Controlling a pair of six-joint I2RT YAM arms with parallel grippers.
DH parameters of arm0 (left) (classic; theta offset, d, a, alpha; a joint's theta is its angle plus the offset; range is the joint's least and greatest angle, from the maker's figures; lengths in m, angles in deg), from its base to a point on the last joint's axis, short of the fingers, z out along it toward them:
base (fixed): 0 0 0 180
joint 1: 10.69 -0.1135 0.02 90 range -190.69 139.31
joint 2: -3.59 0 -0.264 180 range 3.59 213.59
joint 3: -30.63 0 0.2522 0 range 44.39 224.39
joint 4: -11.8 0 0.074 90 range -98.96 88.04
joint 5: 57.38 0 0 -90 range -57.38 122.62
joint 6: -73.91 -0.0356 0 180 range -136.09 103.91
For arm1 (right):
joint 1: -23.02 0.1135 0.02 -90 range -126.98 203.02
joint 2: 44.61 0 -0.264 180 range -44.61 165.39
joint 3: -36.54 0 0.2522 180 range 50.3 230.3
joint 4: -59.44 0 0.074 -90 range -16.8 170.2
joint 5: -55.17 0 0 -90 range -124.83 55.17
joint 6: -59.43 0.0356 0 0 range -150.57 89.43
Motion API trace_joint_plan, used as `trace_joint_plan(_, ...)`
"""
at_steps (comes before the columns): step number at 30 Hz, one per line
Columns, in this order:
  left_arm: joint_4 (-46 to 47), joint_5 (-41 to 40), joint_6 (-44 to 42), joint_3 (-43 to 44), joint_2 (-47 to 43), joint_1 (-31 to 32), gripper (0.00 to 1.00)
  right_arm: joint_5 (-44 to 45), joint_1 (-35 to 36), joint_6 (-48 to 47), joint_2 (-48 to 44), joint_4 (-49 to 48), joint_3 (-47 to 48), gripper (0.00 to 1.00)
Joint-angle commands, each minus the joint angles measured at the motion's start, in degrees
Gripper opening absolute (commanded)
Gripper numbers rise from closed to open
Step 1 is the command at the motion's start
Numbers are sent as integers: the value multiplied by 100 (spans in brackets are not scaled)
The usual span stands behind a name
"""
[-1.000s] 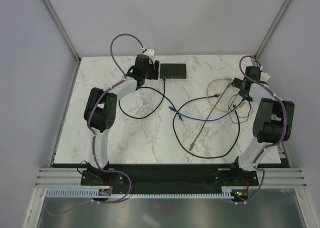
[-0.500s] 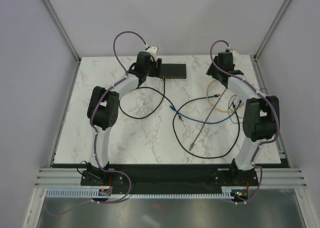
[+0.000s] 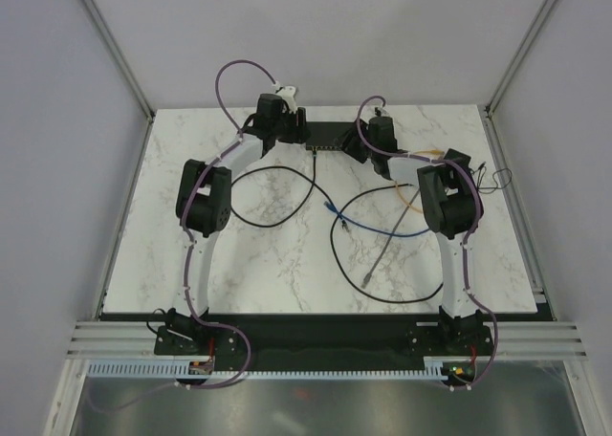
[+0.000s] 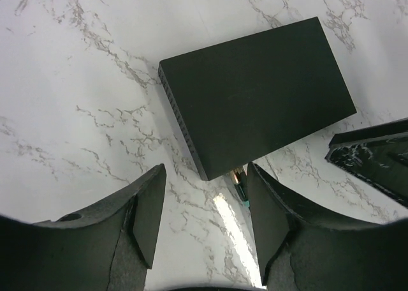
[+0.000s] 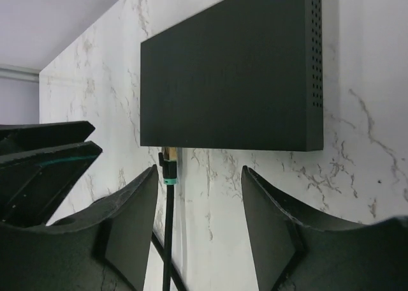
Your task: Pull the plug from the switch port
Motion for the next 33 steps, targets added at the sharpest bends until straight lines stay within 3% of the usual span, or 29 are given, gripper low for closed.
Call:
trace_joint_plan(1,-16,736,582,466,361,-140,61,-98,5,368,170,-761,36,62)
trace_joint_plan(13,89,1177,1356,888,915,-166,63,826,-179,-827,-164,294,-25,68)
trace_joint_plan(25,283,1599,1726,1047,1109,-175,62,-499,-487,-1635,977,838,1669,71)
trace_joint_plan(33,625,1968,1998,546,915,-158,57,-1756,-487,-1320,1761,550,2716,71)
